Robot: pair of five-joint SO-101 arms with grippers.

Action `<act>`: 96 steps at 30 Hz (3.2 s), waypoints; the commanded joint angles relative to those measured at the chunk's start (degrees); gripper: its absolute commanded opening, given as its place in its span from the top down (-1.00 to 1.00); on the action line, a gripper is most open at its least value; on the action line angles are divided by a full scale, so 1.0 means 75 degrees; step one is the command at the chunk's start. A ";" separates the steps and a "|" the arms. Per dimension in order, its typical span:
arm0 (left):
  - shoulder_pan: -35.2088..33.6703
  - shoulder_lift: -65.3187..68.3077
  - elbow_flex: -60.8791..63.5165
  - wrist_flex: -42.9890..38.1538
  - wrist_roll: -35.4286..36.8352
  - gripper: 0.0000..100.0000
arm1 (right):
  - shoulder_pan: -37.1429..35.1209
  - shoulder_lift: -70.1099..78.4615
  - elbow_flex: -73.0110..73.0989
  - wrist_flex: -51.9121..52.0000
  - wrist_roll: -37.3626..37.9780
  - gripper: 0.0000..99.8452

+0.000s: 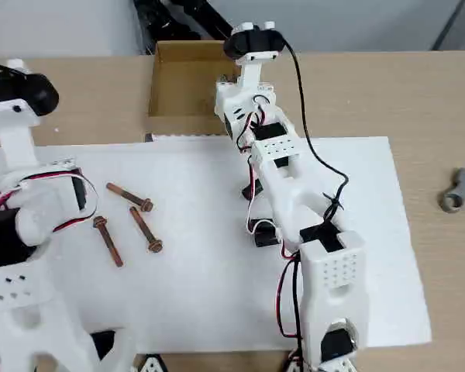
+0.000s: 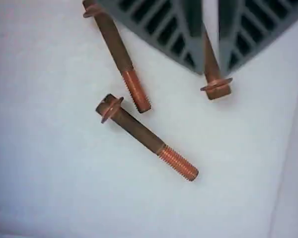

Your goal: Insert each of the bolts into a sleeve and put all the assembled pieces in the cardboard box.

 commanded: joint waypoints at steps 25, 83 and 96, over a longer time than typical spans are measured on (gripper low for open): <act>-0.0633 0.3106 0.1155 -0.0082 0.1875 0.71 | 0.0111 -0.3194 -0.0504 0.6218 -0.0094 0.62; -0.0692 0.6330 0.2948 -0.3247 0.1618 0.99 | 0.0111 -0.3335 -0.0492 0.8094 -0.0105 0.62; -0.0656 0.6259 0.1905 -0.2040 0.1618 0.99 | 0.0100 -0.3370 -0.0492 0.8094 -0.0117 0.62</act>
